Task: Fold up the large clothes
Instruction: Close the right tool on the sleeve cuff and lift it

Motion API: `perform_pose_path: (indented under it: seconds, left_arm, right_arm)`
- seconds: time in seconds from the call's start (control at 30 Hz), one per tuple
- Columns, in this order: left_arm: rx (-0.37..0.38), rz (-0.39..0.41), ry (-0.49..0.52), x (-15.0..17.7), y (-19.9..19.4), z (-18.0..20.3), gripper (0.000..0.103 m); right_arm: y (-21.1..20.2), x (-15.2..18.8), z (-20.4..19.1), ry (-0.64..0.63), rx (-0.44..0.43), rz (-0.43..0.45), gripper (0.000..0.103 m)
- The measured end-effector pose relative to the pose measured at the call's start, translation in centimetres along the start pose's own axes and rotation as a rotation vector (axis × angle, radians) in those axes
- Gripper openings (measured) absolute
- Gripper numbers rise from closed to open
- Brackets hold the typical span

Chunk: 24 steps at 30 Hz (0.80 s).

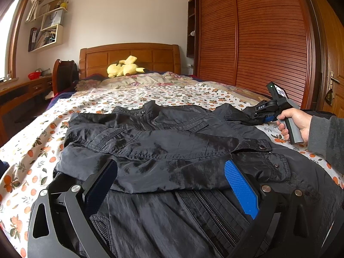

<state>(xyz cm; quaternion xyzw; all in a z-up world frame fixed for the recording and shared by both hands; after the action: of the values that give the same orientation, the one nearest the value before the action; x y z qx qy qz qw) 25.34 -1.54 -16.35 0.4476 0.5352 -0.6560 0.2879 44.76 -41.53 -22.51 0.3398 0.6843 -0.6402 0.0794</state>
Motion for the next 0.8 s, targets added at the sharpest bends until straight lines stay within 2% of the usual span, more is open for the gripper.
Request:
perform_pose_path:
  seconds: [0.07,0.1,0.17,0.27,0.43,0.63,0.8]
  left_arm:
    - [0.000,0.001,0.000,0.0,0.0,0.0,0.100]
    - [0.000,0.001,0.000,0.0,0.0,0.0,0.100]
    - [0.000,0.000,0.000,0.0,0.0,0.0,0.100]
    - [-0.001,0.001,0.002,0.0,0.0,0.0,0.100]
    - [-0.001,0.002,0.004,0.1,0.0,0.0,0.100]
    - [-0.001,0.002,0.003,0.2,0.0,0.0,0.100]
    - [-0.001,0.002,0.004,0.1,0.0,0.0,0.100]
  right_arm:
    - [-0.2,-0.1,-0.5,-0.028,-0.012,0.015,0.013]
    - [-0.6,-0.2,-1.0,-0.054,-0.008,0.035,0.006]
    - [-2.3,-0.2,-2.4,-0.116,0.004,0.103,0.004]
    - [-5.0,-0.2,-4.3,-0.187,-0.047,0.173,0.003]
    - [-9.8,1.4,-9.0,-0.337,-0.148,0.217,0.003]
    - [-13.4,5.3,-14.2,-0.495,-0.254,0.214,0.003]
    - [-13.2,8.3,-18.0,-0.602,-0.294,0.152,0.005]
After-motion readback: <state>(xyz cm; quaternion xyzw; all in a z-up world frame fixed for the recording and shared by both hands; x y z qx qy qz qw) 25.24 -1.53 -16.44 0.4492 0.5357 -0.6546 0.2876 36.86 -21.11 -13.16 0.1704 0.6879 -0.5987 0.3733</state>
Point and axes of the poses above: each gripper's, at about its wrist camera, not at the fingertips, and y roughly the way its jaws point, z to its right, x to its underside, the point moved 1 cm from there along y, roughly the way its jaws point, and after that the axes turned 2 degrees about -z, right-handed, at the moved point
